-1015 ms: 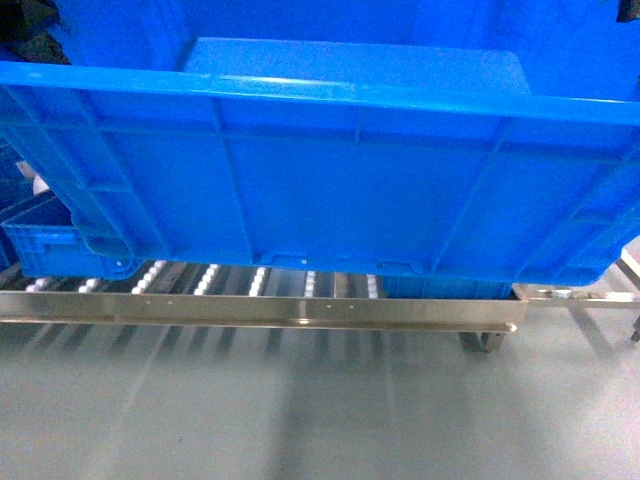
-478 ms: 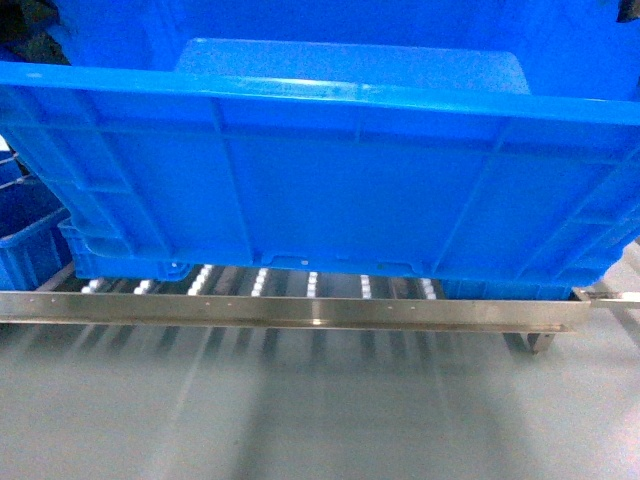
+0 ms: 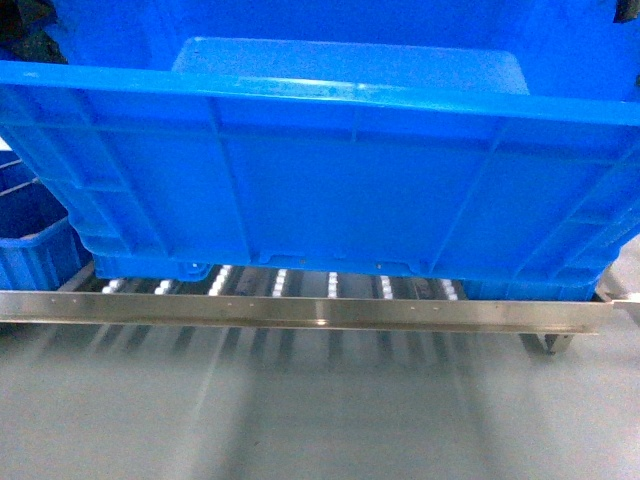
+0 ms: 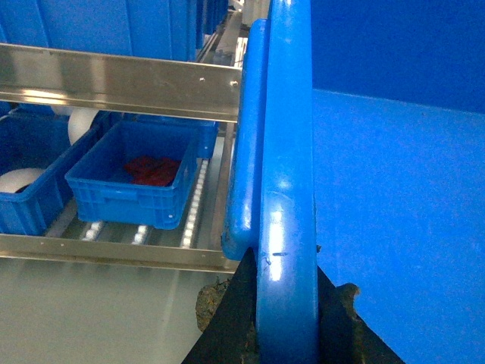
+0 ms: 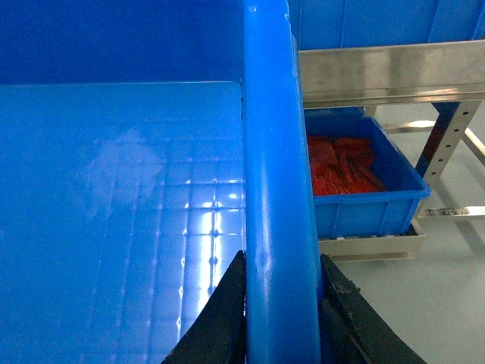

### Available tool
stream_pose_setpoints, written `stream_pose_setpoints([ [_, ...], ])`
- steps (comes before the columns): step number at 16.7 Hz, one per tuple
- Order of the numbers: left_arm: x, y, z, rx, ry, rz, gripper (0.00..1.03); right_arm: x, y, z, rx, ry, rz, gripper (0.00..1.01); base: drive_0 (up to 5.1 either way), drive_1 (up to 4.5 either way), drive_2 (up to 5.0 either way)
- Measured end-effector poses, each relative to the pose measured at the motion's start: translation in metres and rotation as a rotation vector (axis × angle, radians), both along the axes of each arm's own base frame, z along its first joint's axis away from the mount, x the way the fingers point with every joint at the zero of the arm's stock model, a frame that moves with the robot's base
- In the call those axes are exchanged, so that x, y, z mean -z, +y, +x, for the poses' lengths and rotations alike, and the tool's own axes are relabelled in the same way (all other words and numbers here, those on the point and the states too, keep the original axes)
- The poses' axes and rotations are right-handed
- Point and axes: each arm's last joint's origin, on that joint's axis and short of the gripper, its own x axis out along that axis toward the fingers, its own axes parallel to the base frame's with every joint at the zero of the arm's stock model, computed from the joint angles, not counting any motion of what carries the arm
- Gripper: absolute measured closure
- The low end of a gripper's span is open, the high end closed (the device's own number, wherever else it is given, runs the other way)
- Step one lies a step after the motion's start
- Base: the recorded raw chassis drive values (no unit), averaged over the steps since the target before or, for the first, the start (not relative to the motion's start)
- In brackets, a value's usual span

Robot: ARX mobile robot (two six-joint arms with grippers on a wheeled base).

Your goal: Place box next to blue box on left shelf

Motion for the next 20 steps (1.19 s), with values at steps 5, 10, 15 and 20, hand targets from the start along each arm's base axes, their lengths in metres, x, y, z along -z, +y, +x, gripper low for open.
stream_pose_setpoints([
  [5,0.0000,-0.0002,0.0000,0.000,0.000,-0.001,0.95,0.0000,-0.0002,0.0000,0.001,0.000,0.000,0.82,0.0,0.00,0.0],
  [10,0.0000,-0.0002,0.0000,0.000,0.000,-0.001,0.95,0.0000,-0.0012,0.0002,0.003,0.000,0.000,0.82,0.0,0.00,0.0],
  [15,-0.0006,-0.0003,0.0001,0.001,-0.006,-0.002,0.95,-0.0006,-0.0012,0.0003,0.003,-0.006,0.001,0.82,0.0,0.00,0.0],
  [20,0.0000,-0.0005,-0.0001,0.002,0.000,-0.001,0.95,-0.0001,-0.0013,0.0002,0.003,0.000,0.000,0.82,0.0,0.00,0.0],
])
